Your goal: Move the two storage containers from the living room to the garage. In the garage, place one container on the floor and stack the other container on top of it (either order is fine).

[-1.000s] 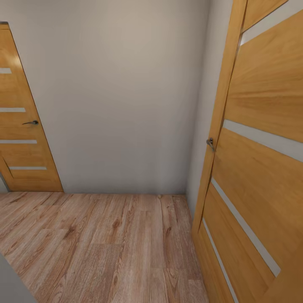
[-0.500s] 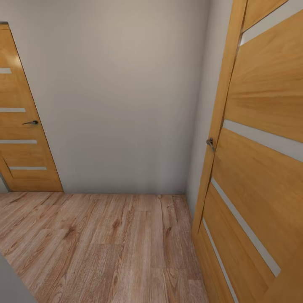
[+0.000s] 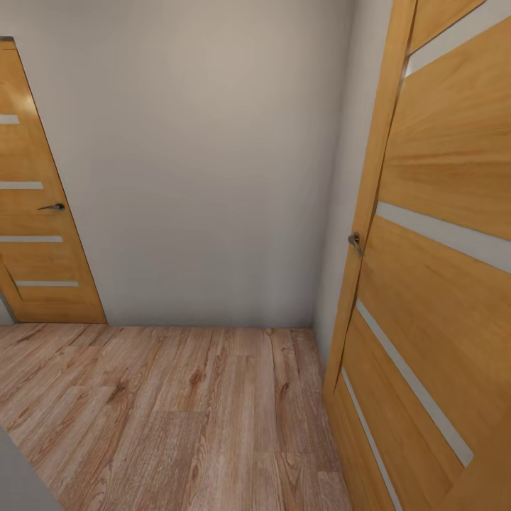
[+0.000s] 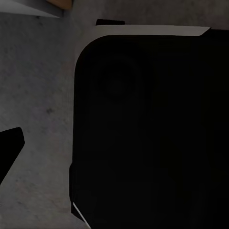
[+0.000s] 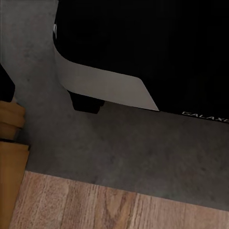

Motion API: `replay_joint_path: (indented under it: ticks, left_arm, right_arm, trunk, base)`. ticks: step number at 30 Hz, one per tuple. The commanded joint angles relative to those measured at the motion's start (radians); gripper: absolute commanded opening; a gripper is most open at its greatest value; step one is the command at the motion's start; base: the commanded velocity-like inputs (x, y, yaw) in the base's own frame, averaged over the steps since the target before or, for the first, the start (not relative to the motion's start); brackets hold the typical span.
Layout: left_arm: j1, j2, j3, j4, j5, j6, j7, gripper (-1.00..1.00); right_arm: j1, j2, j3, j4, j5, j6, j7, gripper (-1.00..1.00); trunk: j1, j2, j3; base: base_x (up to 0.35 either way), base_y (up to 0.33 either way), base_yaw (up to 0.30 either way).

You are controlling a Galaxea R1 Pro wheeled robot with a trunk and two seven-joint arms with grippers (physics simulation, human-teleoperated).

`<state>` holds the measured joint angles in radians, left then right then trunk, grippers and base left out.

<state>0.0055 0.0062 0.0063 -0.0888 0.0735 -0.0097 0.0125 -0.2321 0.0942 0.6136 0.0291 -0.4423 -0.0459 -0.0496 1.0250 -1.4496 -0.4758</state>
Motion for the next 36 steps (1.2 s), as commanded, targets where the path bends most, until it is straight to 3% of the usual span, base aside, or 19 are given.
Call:
replay_joint_path:
  ticks: [1,7,29,36]
  left_arm:
    - [0.001,0.0,0.0,-0.001,0.008,-0.001,0.001,1.0]
    - [0.001,0.001,0.0,-0.002,0.008,-0.001,0.0,1.0]
    - [0.001,0.0,0.0,-0.002,0.008,-0.001,0.0,1.0]
    - [0.001,0.0,0.001,-0.002,0.008,-0.001,0.001,1.0]
  right_arm:
    - [-0.001,0.001,0.008,0.003,-0.009,-0.005,-0.001,1.0]
    - [-0.001,0.001,0.008,0.003,-0.009,-0.005,-0.001,1.0]
    - [-0.001,0.001,0.009,0.003,-0.007,-0.005,-0.001,1.0]
    - [-0.001,0.001,0.009,0.003,-0.007,-0.005,-0.001,1.0]
  trunk:
    - [0.0,0.0,-0.001]
    - [0.0,0.0,-0.001]
    - [0.0,0.0,-0.001]
    - [0.0,0.0,-0.001]
  base:
    - [0.0,0.0,0.0]
    - [0.116,0.0,0.0]
    - [0.305,0.0,0.0]
    - [0.06,0.0,0.0]
